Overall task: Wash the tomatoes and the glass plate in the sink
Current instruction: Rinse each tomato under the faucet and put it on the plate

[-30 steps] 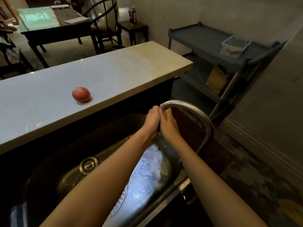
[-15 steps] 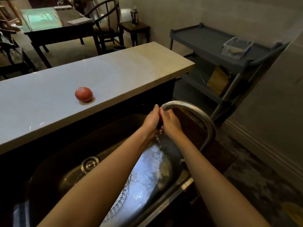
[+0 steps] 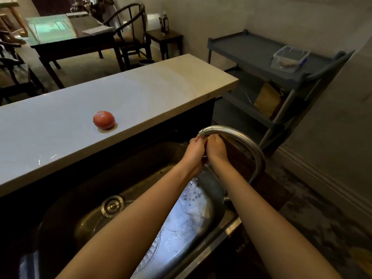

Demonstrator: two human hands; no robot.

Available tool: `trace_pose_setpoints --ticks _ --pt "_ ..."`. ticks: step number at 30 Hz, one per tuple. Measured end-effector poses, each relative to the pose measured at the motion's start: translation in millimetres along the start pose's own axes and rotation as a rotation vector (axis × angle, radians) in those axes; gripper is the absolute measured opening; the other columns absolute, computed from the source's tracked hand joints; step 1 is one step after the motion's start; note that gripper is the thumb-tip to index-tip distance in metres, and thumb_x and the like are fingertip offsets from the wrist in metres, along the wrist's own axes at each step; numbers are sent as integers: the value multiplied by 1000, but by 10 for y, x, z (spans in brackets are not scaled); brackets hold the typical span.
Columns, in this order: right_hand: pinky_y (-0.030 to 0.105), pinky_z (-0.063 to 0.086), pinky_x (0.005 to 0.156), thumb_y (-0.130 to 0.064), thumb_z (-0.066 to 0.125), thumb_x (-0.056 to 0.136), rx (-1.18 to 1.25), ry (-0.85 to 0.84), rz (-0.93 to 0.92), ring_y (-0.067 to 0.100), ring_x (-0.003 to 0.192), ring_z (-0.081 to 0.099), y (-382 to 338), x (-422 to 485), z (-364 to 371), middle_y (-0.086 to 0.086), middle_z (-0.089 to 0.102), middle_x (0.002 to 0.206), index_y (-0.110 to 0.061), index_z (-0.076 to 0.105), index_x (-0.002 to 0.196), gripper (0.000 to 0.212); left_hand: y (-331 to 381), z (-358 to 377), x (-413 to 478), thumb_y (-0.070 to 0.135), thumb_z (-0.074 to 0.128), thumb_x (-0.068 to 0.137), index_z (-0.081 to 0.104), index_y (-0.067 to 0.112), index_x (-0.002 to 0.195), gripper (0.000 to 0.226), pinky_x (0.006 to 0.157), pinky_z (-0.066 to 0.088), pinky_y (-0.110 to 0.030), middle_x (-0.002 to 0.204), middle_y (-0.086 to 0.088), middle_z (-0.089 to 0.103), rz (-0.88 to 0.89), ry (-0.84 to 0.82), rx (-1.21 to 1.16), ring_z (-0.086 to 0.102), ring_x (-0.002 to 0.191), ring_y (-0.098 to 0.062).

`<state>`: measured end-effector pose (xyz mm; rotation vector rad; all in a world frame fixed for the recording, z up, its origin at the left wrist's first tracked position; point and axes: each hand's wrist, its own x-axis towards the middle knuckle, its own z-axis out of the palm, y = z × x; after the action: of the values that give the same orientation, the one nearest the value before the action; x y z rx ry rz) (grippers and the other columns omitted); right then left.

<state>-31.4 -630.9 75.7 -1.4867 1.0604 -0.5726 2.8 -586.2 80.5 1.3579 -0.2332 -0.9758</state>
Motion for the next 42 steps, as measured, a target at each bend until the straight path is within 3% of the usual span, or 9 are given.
trace_pose_setpoints --ticks 5,9,14,21,24,27,33,38,42 --pt "21 50 71 -33 39 95 -70 -150 -119 20 95 61 46 -108 9 10 62 111 -22 57 110 26 83 -119 68 34 36 98 64 25 76 36 54 49 -24 75 -1 66 42 60 -70 62 74 -14" --pt "18 48 76 -16 33 98 -95 -32 5 27 94 59 -39 80 -75 22 58 119 0 54 116 32 25 28 4 22 40 96 55 25 93 16 58 49 -26 88 -2 62 -3 -53 -29 60 81 -15" --pt "29 46 75 -26 35 96 -105 -90 -79 23 93 59 24 -64 -34 13 60 103 -13 57 105 27 57 -32 49 33 41 97 60 22 82 26 54 49 -24 75 -1 64 -17 30 -74 60 70 -13" --pt "36 49 84 -21 37 92 123 2 5 25 95 59 21 -81 -103 8 63 89 -22 60 75 28 -78 14 18 30 40 98 61 22 98 22 66 52 -28 89 -3 67 -84 -83 -90 62 87 -16" --pt "42 51 88 -32 35 96 -87 -103 -105 27 98 60 67 -195 -79 11 62 102 -22 58 86 27 -61 -103 34 35 40 98 63 12 102 33 50 49 -22 76 -3 65 -85 36 -99 62 72 -16" --pt "42 49 91 -36 33 98 -197 -215 -213 25 106 56 181 -229 -57 12 58 116 -14 53 111 32 -59 -187 55 40 37 98 64 14 86 39 57 51 -27 79 -6 66 -95 63 -65 62 76 -18" --pt "33 47 86 -17 39 94 150 33 42 30 101 62 52 -107 -29 16 68 102 -17 64 79 30 -109 7 -61 26 38 99 59 12 110 28 81 48 -31 97 -8 62 -111 -26 -97 58 99 -21" --pt "46 44 96 -33 35 97 -240 -116 -167 29 106 53 98 -183 9 13 55 110 -11 54 99 29 -35 -116 -18 32 40 98 61 15 81 32 59 49 -25 64 -1 67 -93 22 -132 61 71 -13" --pt "47 41 101 -35 32 99 -246 -255 -256 25 116 45 181 -216 -155 -4 44 109 -22 49 103 22 13 -124 -33 38 34 100 60 8 109 40 79 50 -34 93 -9 65 -180 0 -161 61 93 -21"
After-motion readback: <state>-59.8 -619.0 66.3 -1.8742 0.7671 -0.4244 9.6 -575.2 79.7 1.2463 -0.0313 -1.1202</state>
